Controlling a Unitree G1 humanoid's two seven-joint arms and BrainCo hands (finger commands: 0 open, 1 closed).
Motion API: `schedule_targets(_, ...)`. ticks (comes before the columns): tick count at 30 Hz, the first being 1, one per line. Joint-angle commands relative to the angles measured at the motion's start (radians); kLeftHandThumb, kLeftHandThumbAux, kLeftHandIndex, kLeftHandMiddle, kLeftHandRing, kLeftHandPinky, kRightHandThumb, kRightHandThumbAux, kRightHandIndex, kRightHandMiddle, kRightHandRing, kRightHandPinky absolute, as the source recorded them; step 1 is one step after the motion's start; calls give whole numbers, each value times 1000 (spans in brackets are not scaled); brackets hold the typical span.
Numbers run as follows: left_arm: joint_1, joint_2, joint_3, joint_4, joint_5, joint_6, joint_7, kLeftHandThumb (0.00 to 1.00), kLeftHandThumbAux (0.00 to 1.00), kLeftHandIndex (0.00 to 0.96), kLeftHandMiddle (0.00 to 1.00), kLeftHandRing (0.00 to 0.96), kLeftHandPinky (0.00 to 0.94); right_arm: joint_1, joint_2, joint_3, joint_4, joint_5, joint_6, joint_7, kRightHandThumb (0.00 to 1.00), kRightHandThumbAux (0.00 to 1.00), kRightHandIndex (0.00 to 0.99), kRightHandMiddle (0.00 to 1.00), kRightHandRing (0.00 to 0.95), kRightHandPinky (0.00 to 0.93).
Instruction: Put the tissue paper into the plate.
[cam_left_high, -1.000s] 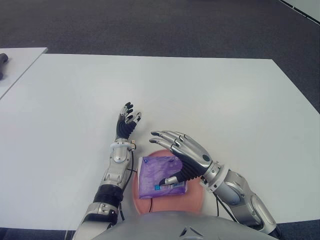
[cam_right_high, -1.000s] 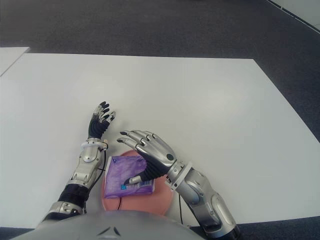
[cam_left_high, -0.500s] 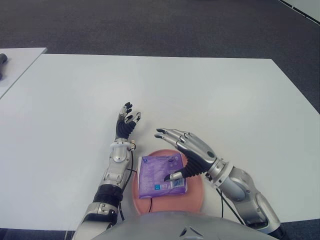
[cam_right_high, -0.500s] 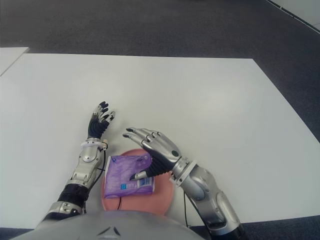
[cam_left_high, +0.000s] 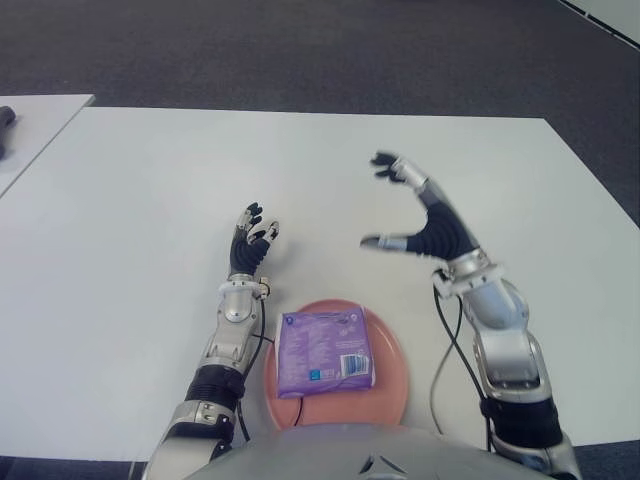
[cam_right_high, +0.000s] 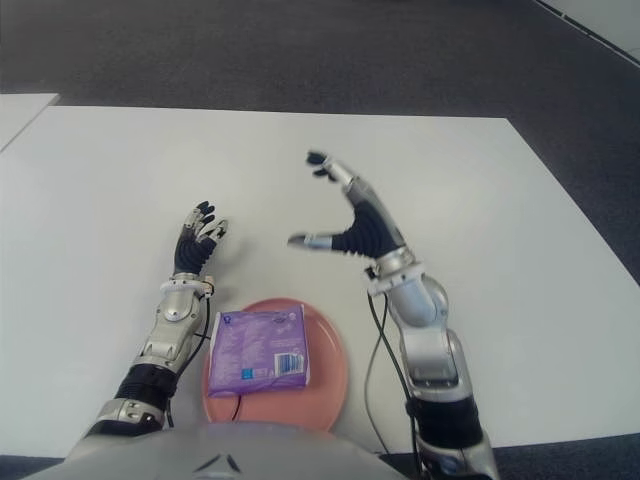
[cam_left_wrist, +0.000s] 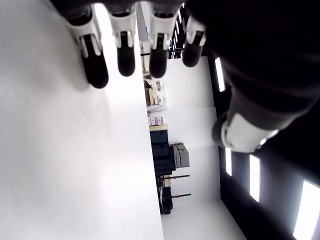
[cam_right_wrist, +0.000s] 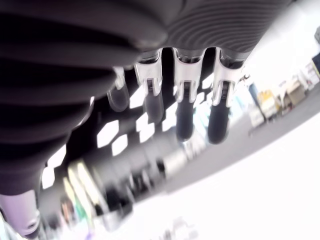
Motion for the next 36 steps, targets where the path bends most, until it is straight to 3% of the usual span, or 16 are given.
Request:
schedule_targets(1,2,5,0,36,0,-6,-5,299,624,127,145,133,159,-32,94,-31,17,68,76,-78,194,626,119,192,200,186)
schedule_targets(2,2,6,1,39,0,-9,-5,299,624,127,146,133,160,-34,102,-32,18,70,82,-86,197,629,123,193,200,188)
schedule_targets(6,-2,10,1,55,1,-27,-7,304,629,126,147,133,156,-126,142,-122,258,127,-20,-208,230,653,162,219,213,206)
schedule_targets(8,-2,11,1,57,2,-30,-7,306,631,125,147,132,155,-156,144,-144,320,137,-54,-240,231,662,169,234,224,215)
schedule_targets(15,0,12,-3,55,6,-33,-10,308,641,122,145,132,154,-168,202,-155,347,179,-56,-309,183,667,138,240,225,201)
schedule_targets(22,3,10,-5,50,13,-32,-3,306,646,123,146,132,153,-157,246,-149,442,203,-119,-353,162,650,112,234,214,195)
schedule_targets(28,4,12,-4,41,14,-30,-4,297,649,124,151,140,168,-173,255,-152,556,219,-190,-364,178,639,101,229,212,192)
schedule_targets(36,3,14,1,27,1,-19,-15,280,649,124,148,140,156,-146,254,-155,619,212,-223,-382,223,669,89,195,190,182)
